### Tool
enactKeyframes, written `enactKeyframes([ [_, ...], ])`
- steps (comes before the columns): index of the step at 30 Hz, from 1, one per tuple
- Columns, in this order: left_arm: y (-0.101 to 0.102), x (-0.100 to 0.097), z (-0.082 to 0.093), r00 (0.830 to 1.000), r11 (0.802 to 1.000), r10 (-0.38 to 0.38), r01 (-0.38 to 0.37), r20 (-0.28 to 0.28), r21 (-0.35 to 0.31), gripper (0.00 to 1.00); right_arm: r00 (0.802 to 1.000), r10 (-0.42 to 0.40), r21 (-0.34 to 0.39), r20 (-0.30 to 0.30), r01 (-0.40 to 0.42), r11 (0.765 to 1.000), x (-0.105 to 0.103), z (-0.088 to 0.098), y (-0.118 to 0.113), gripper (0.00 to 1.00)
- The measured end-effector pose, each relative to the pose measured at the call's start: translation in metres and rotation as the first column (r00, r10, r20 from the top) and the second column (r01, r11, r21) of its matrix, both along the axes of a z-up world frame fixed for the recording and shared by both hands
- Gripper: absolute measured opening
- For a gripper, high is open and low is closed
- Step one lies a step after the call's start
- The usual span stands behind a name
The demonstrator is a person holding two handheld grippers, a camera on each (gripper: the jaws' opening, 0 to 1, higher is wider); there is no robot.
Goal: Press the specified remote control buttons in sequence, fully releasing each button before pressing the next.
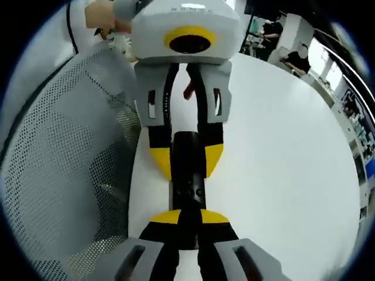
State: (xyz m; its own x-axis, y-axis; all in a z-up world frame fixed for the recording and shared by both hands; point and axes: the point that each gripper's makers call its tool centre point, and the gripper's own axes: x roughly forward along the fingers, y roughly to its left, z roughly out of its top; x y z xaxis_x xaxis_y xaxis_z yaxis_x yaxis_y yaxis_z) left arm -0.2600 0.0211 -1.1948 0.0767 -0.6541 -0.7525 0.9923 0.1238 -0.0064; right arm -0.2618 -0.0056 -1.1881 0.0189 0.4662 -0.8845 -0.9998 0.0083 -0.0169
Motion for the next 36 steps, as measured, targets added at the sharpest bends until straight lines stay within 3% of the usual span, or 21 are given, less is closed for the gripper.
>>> enactKeyframes([
  [3,-0.0001,0.0002,-0.0002,1.000,1.000,0.001,-0.001,0.000,0.000,0.24,0.999,-0.040,0.101,0.026,0.037,0.994,0.0005,0.0019,0.0001,0.07],
  [5,-0.0002,0.0002,-0.0005,1.000,1.000,0.004,-0.004,0.001,0.000,0.24,0.996,-0.084,0.163,0.006,0.082,0.983,0.0002,0.0022,-0.0001,0.07],
  [9,-0.0003,-0.0007,-0.0005,1.000,1.000,0.007,-0.007,0.002,-0.004,0.24,0.996,-0.091,0.187,-0.019,0.093,0.978,0.0014,0.0023,0.0000,0.07],
  [12,-0.0008,-0.0011,-0.0008,1.000,1.000,0.004,-0.004,0.003,-0.001,0.25,0.999,-0.043,0.176,-0.004,0.043,0.984,-0.0007,0.0020,0.0038,0.06],
  [16,-0.0015,-0.0018,-0.0009,1.000,1.000,0.000,0.000,0.002,0.003,0.25,0.997,0.066,0.055,0.051,-0.069,0.996,-0.0031,0.0007,0.0049,0.05],
  [19,-0.0015,-0.0021,-0.0009,1.000,1.000,-0.001,0.001,0.002,0.004,0.25,0.998,0.052,0.007,0.046,-0.052,0.999,-0.0034,0.0001,0.0067,0.05],
  [22,-0.0016,-0.0023,-0.0008,1.000,1.000,-0.001,0.001,0.001,0.002,0.25,0.996,-0.080,0.013,-0.036,0.081,0.997,-0.0019,-0.0001,0.0052,0.05],
  [24,-0.0018,-0.0023,-0.0007,1.000,1.000,-0.001,0.001,0.001,0.003,0.25,0.997,-0.072,0.011,-0.034,0.073,0.997,0.0004,0.0002,0.0052,0.04],
  [30,-0.0018,-0.0022,-0.0003,1.000,1.000,0.000,0.000,0.000,0.004,0.25,0.987,-0.147,0.007,-0.065,0.148,0.989,0.0004,0.0006,0.0058,0.05],
  [31,-0.0017,-0.0022,-0.0003,1.000,1.000,0.001,-0.001,0.000,0.003,0.25,0.988,-0.145,0.010,-0.058,0.146,0.989,0.0005,0.0010,0.0060,0.05],
  [34,-0.0013,-0.0019,0.0001,1.000,1.000,0.003,-0.003,-0.001,-0.004,0.25,0.999,-0.036,0.013,0.027,0.035,0.999,-0.0009,0.0021,0.0067,0.05],
  [36,-0.0010,-0.0017,0.0003,1.000,1.000,0.008,-0.008,-0.002,-0.005,0.25,0.998,-0.060,0.022,0.015,0.060,0.998,-0.0014,0.0019,0.0067,0.04],
])
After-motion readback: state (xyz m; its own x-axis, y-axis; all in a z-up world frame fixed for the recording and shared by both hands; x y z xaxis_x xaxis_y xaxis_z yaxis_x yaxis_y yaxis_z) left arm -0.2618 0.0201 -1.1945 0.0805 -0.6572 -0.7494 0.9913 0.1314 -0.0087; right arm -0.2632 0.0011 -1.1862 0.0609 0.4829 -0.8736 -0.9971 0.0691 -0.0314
